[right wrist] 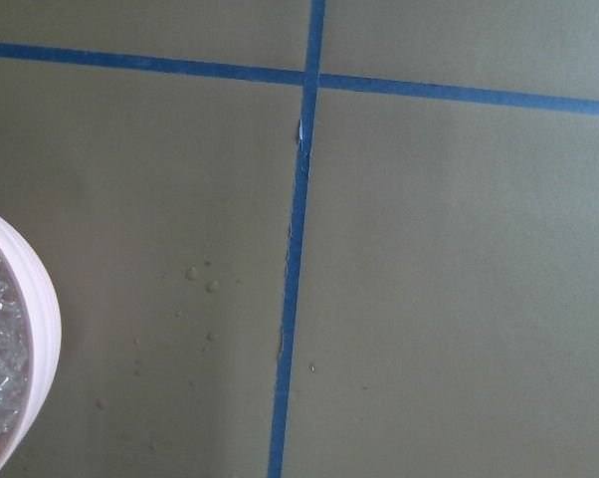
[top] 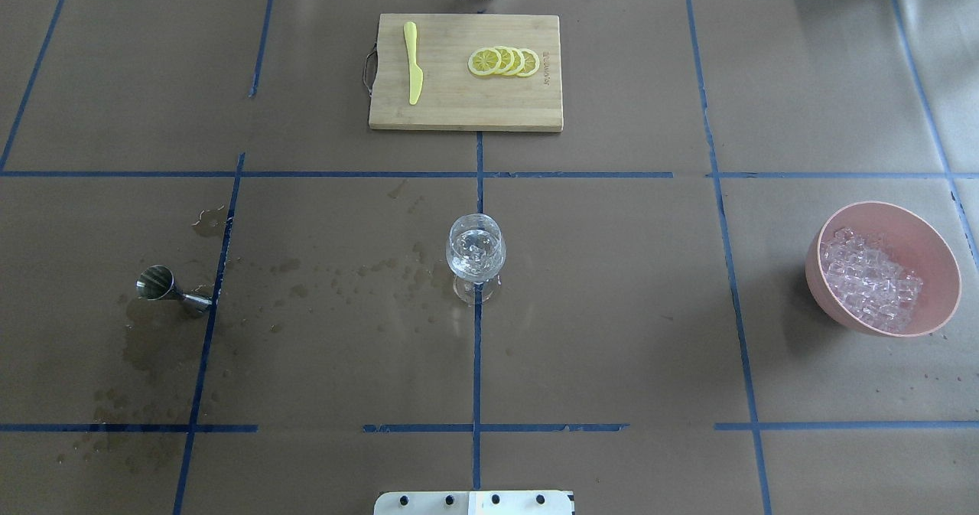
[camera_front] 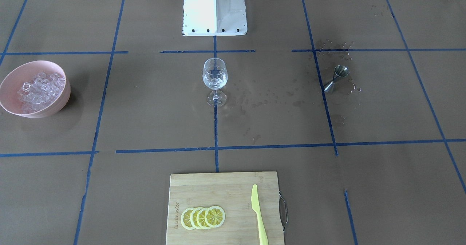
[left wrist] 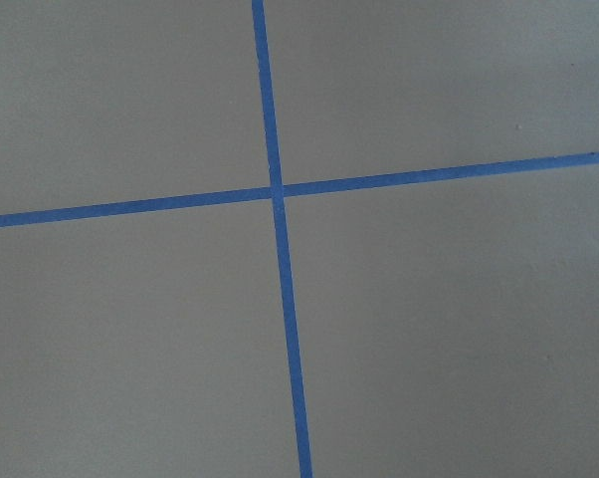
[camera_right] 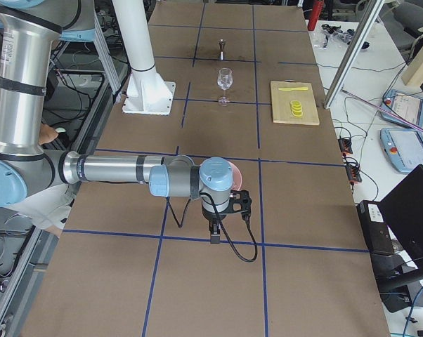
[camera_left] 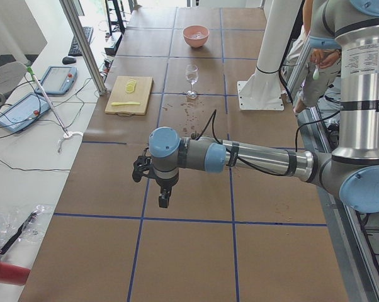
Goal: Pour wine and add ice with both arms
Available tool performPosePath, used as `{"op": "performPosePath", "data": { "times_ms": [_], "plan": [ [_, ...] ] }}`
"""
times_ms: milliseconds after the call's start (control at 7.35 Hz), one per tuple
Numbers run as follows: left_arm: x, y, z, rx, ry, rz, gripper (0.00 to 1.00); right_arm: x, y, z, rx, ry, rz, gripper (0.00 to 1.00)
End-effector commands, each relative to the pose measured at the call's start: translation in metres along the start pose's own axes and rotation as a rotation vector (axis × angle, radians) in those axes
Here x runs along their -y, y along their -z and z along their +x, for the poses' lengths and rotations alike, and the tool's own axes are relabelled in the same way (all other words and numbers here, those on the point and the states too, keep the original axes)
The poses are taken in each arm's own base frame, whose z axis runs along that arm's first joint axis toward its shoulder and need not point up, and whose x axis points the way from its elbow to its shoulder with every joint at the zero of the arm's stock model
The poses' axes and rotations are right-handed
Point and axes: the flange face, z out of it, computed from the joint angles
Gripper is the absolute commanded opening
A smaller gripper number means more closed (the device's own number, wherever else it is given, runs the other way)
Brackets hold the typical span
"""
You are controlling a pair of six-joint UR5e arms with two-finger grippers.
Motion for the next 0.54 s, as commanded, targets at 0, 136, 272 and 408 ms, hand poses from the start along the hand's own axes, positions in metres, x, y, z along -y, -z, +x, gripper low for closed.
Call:
{"op": "performPosePath", "data": {
  "times_ms": [0, 136, 272, 408],
  "plan": [
    [0.0001, 0.0008, 0.0008, 0.0, -0.003, 0.002, 1.0, 0.0004, 0.0007, -0.0005, -0.001, 0.0, 0.001, 1.0],
    [0.0, 0.0003, 0.0003, 0.0, -0.002, 0.001, 1.0, 0.0033, 0.0023, -0.0019, -0.001, 0.003, 0.005, 1.0],
    [-0.0002, -0.0013, -0.0013, 0.0, 0.003, -0.003, 1.0, 0.006, 0.003, -0.0022, -0.003, 0.008, 0.007, 1.0],
    [-0.0001, -0.0003, -0.0003, 0.0, 0.001, -0.001, 1.0, 0.0056, 0.0018, -0.0003, -0.003, 0.005, 0.005, 1.0]
  ]
}}
